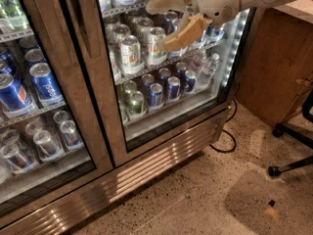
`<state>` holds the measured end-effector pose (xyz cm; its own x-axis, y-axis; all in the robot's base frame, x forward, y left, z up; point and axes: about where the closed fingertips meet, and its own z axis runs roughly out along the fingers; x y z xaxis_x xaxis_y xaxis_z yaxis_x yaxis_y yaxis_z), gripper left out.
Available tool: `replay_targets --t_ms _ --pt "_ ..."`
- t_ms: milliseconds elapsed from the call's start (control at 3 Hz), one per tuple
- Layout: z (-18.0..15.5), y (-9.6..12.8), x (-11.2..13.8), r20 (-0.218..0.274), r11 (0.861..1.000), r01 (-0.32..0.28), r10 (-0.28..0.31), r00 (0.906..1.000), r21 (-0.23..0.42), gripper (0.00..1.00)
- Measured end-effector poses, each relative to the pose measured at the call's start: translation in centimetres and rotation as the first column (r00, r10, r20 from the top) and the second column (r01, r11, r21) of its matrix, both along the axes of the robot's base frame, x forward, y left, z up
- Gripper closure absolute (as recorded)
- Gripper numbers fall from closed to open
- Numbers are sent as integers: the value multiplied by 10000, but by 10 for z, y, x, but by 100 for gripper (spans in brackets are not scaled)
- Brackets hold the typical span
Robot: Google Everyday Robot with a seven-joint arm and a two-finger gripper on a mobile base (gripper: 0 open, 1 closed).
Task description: Open right fridge door
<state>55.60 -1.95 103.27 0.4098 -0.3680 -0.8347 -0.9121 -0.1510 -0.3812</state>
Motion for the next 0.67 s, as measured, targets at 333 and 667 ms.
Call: replay_targets --t_ms 333,667 --pt "3 3 3 103 9996 -243 244 9996 -159 35" --pt "11 6 9 304 9989 -396 404 9987 -247 38"
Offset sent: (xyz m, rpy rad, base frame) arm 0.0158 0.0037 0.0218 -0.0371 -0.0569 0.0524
